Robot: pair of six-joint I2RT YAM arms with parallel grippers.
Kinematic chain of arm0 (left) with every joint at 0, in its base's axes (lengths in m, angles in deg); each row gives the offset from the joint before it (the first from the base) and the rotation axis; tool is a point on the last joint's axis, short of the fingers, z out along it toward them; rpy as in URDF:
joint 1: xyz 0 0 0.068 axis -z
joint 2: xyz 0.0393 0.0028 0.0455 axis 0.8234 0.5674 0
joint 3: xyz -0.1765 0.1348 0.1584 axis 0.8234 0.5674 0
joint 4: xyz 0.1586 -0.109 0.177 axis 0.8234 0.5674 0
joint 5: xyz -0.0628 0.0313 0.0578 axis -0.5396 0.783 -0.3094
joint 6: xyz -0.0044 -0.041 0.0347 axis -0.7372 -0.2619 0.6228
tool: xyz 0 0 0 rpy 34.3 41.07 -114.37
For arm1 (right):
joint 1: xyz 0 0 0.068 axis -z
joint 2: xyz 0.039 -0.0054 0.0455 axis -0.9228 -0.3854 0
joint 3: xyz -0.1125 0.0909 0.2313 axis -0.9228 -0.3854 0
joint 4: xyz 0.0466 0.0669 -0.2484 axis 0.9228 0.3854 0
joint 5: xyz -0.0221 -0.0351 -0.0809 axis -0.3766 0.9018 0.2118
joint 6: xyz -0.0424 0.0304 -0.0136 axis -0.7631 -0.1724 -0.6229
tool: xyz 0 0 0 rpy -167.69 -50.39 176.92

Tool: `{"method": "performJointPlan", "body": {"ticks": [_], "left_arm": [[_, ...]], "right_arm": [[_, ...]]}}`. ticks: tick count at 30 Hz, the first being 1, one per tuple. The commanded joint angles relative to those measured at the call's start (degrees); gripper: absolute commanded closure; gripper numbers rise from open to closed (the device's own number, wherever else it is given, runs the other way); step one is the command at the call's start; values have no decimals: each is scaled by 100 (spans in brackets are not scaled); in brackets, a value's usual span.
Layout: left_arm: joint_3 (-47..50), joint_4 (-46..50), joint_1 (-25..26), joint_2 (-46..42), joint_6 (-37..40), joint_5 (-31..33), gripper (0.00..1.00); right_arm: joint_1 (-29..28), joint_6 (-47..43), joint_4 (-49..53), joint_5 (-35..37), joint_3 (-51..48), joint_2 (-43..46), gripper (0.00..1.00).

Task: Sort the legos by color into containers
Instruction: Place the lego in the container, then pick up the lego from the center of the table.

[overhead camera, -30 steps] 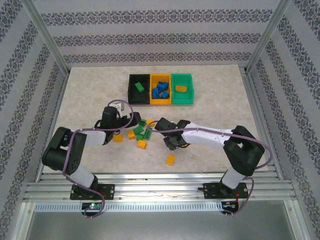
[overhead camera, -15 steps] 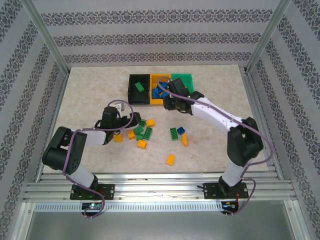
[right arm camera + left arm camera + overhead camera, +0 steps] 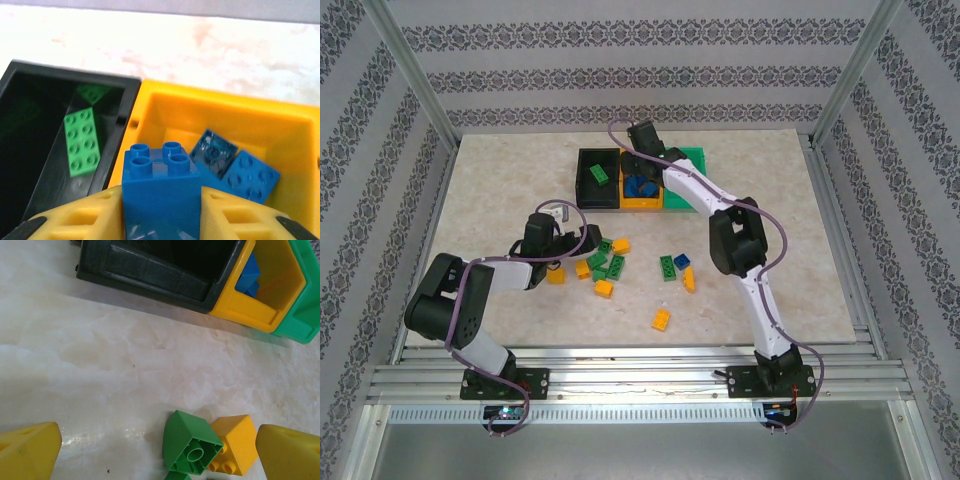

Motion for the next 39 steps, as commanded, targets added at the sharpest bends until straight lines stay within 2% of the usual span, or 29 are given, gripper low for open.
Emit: {"method": "performJointPlan", "body": {"ticks": [1, 3, 6, 12, 17, 23, 31, 35, 39], "left_arm": [[-5, -222, -58, 21, -40, -33, 0], [-4, -237, -59, 46, -53, -72, 0], [-22, -209, -64, 47, -33, -52, 0], [9, -266, -58, 35, -77, -80, 0], [37, -321, -60, 33, -95, -73, 0], [90, -457, -60, 58, -192, -125, 0], [94, -465, -59, 73, -212, -128, 0], [89, -468, -60, 91, -212, -121, 0], [95, -475, -65, 85, -212, -135, 0]], "right_arm": [[37, -226, 274, 291, 940, -391, 53], [74, -208, 563, 190, 1397, -589, 41], [57, -191, 432, -51, 1030, -320, 39], [-255, -523, -181, -14, -1370, 1206, 37], [-608, -766, -781, 689, -3680, 2549, 34], [-648, -248, -1181, 335, -5918, 3969, 33], [-460, 421, -269, 139, -7262, 4972, 33], [-147, 529, -45, -72, -7521, 5126, 35], [-87, 460, 6, -294, -7523, 4972, 38]]}}
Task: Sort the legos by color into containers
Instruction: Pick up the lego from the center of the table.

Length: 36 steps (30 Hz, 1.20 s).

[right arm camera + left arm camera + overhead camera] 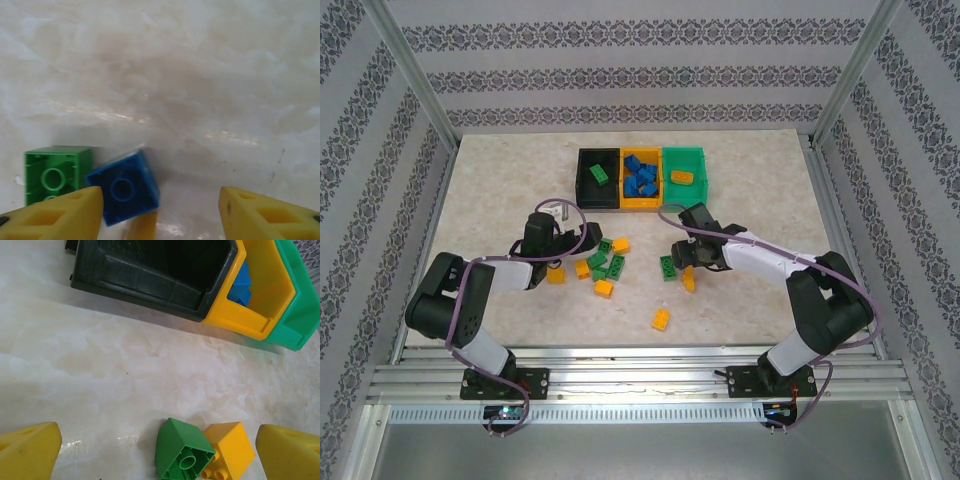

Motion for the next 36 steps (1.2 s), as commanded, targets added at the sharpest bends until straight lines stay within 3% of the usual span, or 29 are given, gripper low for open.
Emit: {"method": "performJointPlan", "body": {"ticks": [1, 13, 23, 36], "left_arm": [[97, -265, -56, 43, -85, -99, 0], [93, -199, -72, -22, -24, -60, 0], [73, -199, -73, 27, -41, -89, 0], [72, -176, -79, 5, -32, -77, 1]], "right_arm": [[-18, 52, 246, -297, 41, -71, 39], [-236, -63, 301, -309, 329, -729, 40], [-228, -126, 232, -288, 584, -875, 62], [-131, -192, -265, -607, 606, -397, 59]]}}
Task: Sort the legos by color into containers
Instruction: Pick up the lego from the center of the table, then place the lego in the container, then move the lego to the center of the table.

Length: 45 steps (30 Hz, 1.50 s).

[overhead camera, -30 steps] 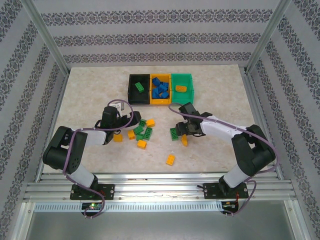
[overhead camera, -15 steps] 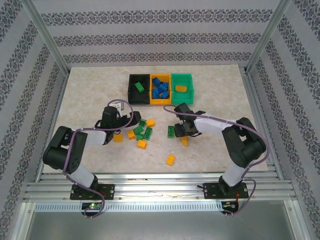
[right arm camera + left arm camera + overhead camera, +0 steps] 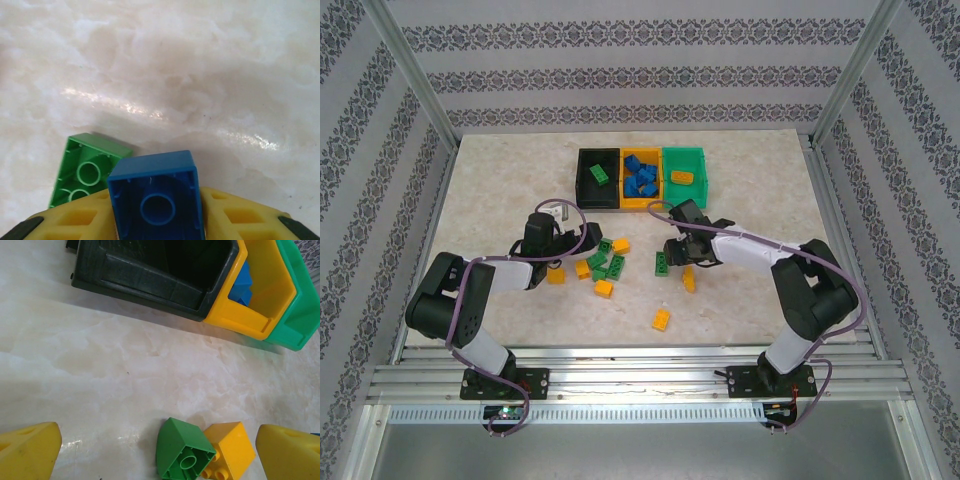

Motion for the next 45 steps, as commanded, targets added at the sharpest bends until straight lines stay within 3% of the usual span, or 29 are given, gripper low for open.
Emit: {"method": "performJointPlan", "body": {"ticks": [1, 10, 17, 22, 25, 30, 36, 45], "left_arm": [[79, -196, -74, 3, -34, -98, 0], [67, -207, -81, 21, -44, -127, 0], [55, -178, -86, 14, -23, -119, 0], [39, -137, -88, 17, 3, -110, 0], [44, -87, -85, -35, 59, -52, 0], [52, -60, -82, -58, 76, -31, 0], [32, -90, -87, -16, 49, -62, 0], [52, -152, -100, 20, 5, -75, 0]], "right_arm": [[33, -77, -94, -50, 188, 185, 60], [475, 169, -307, 106, 852, 269, 62], [1054, 46, -202, 72, 2452, -876, 62], [1436, 130, -142, -243, 3560, -1949, 55], [1473, 71, 64, -49, 3897, -2247, 41], [1344, 54, -233, -346, 3320, -1845, 40], [733, -139, 23, -152, 2235, -786, 40], [7, 709, 215, -436, 417, 266, 40]]}}
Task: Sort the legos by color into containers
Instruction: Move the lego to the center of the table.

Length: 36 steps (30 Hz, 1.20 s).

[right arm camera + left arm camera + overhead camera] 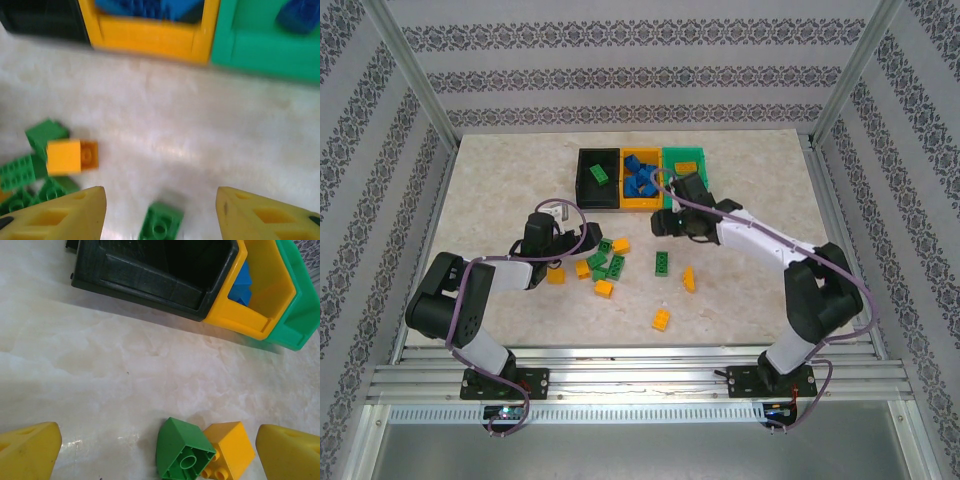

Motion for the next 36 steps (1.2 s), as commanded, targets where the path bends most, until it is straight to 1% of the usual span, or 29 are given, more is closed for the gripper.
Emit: {"method": "performJointPlan", "body": {"ticks": [1, 6, 9, 12, 14, 17, 21, 25, 29, 32, 36], "left_arm": [[63, -172, -80, 27, -14, -53, 0], [78, -203, -147, 50, -63, -115, 0], [136, -342, -364, 170, -236, -215, 0], [280, -734, -625, 283, -530, -461, 0], [378, -921, -714, 303, -628, -480, 0], [371, -900, -758, 290, -638, -475, 0], [409, -895, -784, 240, -619, -463, 0], [437, -960, -787, 238, -665, -460, 0], [439, -948, -787, 229, -677, -471, 0], [410, -933, -785, 202, -716, -565, 0], [330, -603, -790, 50, -675, -514, 0]], "right_arm": [[-196, 530, 159, -141, -491, 62, 40], [-745, 821, 262, 42, -569, -162, 40], [-951, 905, 294, 193, -444, -426, 40], [-1015, 970, 164, 258, -405, -669, 40], [-1042, 941, 235, 398, -283, -853, 40], [-1143, 839, 488, 795, -46, -1053, 41], [-1150, 814, 572, 914, 136, -1317, 41], [-1117, 836, 426, 1136, 103, -1305, 42], [-942, 870, 279, 852, 282, -1343, 41], [-904, 951, 8, 601, 400, -1319, 38], [-860, 992, 21, 471, 785, -1642, 35]]}}
